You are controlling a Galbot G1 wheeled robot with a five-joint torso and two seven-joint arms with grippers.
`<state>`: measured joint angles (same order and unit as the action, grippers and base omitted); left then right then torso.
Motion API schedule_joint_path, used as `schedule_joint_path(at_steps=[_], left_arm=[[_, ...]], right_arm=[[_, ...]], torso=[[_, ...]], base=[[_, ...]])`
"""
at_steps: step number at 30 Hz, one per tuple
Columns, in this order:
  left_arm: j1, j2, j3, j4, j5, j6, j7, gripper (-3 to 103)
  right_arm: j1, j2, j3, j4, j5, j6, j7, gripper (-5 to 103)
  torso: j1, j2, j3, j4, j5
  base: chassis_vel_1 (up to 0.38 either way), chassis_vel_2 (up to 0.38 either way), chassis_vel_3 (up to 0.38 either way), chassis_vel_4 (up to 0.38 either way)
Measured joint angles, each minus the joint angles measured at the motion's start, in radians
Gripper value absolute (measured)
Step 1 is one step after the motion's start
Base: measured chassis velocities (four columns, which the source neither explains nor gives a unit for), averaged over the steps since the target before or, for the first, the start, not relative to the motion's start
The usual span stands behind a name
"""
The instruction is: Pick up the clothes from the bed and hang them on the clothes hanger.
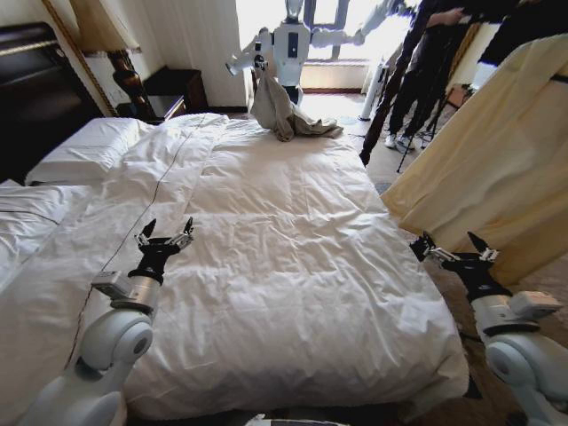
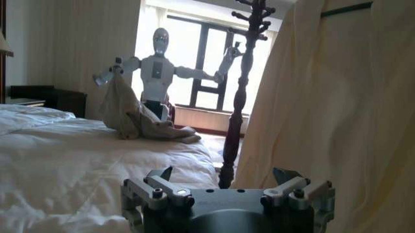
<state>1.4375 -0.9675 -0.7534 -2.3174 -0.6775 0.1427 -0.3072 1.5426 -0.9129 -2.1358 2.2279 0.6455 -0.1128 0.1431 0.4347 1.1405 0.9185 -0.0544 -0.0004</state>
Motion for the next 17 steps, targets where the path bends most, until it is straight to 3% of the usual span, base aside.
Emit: schedule_joint_path(at_steps=[17], left_arm=[[0.0,0.0,0.0,0.0,0.0,0.0,0.0,100]], right_arm=[[0.0,0.0,0.0,0.0,0.0,0.0,0.0,100]], torso=[[0.0,0.0,0.0,0.0,0.0]], base=[[0.0,0.0,0.0,0.0]])
